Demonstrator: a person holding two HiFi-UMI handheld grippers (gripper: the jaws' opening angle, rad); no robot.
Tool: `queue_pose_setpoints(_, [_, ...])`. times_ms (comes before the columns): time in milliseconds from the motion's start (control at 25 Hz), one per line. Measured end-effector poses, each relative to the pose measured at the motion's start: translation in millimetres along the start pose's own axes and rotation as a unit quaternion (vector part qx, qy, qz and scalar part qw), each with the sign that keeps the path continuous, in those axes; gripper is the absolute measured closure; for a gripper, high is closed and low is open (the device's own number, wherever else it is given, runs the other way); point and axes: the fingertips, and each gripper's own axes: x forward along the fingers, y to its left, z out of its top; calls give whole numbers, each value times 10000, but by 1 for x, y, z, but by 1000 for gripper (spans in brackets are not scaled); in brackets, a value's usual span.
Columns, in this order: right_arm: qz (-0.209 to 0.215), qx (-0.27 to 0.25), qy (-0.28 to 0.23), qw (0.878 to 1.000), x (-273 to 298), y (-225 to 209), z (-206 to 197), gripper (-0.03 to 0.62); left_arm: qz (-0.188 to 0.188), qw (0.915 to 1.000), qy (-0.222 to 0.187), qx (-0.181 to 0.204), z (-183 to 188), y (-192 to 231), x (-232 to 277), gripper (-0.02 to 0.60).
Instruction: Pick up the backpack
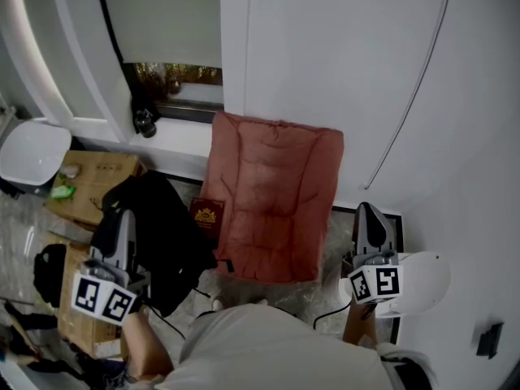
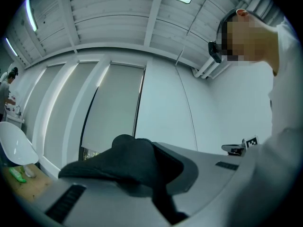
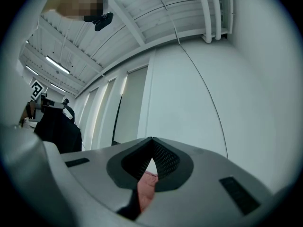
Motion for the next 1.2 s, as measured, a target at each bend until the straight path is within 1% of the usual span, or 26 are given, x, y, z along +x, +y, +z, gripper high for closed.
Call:
queue_pose_setpoints(240, [75, -93, -5, 9999, -1, 20, 11, 572, -34, 9998, -33, -182, -2, 9, -13, 566])
queue_pose_setpoints(560, [27, -97, 11, 9999, -8, 28, 13, 572, -164, 9997, -21, -174, -4, 10, -20, 566])
queue_pose_setpoints(920, [-84, -157, -46, 9998, -23, 28, 21, 572, -199, 9991, -132, -364, -2, 13, -37, 566])
queue_pose_setpoints(1200, [28, -262, 7, 9997, -33, 42, 19, 572, -230, 9983, -191, -497, 4, 14, -47, 566])
